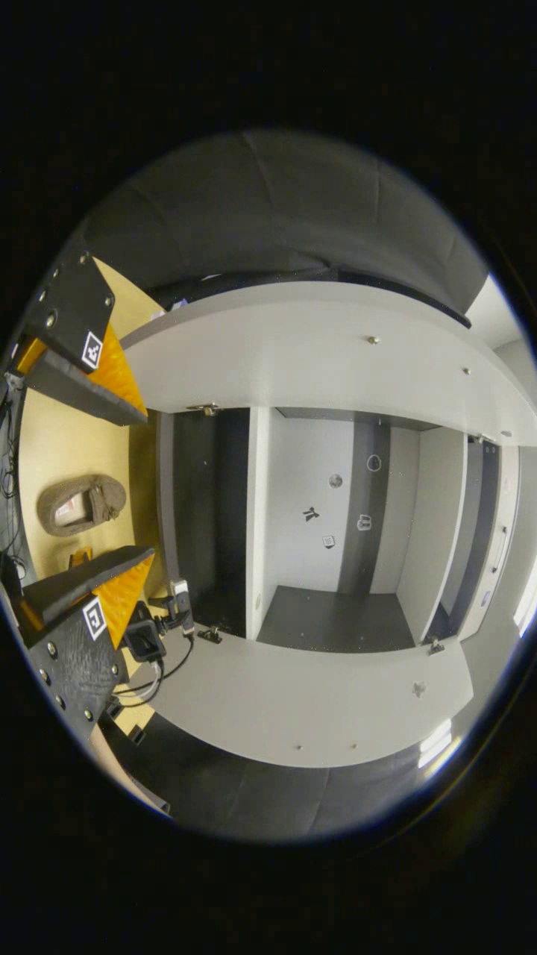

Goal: Grab one shoe with the right hand and put it into the shoe cabinet, grab the other shoe with the left hand and put it into the shoe cabinet; then close the right door with the right hand and the left door with the left hand.

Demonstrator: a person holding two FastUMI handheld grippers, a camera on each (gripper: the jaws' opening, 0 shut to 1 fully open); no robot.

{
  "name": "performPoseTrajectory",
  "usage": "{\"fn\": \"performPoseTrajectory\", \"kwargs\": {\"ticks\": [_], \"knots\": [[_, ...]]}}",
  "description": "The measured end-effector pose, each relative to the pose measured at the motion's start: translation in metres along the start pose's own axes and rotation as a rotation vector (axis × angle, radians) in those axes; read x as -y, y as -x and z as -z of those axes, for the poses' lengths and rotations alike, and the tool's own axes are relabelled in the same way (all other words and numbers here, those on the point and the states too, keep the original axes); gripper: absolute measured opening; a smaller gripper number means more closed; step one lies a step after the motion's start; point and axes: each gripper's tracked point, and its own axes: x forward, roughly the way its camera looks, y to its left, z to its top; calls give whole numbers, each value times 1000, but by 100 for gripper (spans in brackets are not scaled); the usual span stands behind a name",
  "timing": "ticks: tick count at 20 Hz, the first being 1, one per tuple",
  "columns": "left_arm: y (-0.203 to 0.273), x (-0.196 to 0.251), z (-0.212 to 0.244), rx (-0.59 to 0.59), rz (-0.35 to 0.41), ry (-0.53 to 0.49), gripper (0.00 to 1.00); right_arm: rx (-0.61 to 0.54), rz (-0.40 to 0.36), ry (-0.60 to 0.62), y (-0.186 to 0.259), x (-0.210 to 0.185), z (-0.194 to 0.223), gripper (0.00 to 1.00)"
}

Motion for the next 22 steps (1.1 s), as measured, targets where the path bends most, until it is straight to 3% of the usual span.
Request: {"fn": "performPoseTrajectory", "kwargs": {"ticks": [5,6,8,10,11,12,13,16,22], "knots": [[1,-3,2,-5,-16,-1,94,27,131,96,-20,16,-13,87],[1,-3,3,-5,-17,-1,94,31,159,99,-23,24,-14,78],[1,-1,1,-1,-19,-4,94,27,151,91,-21,25,-14,38],[2,2,-2,6,-16,-8,94,23,130,123,-22,26,-13,41],[2,4,-3,9,-12,-10,94,8,121,130,-17,25,-13,22],[2,6,-3,10,-9,-12,94,17,106,130,-13,22,-13,25],[3,7,-4,12,-6,-14,94,12,100,117,-19,23,-14,11],[7,13,-7,21,4,-15,94,-13,23,84,-11,18,-10,2],[14,15,-12,33,19,-54,94,43,-24,12,44,26,-18,2]]}}
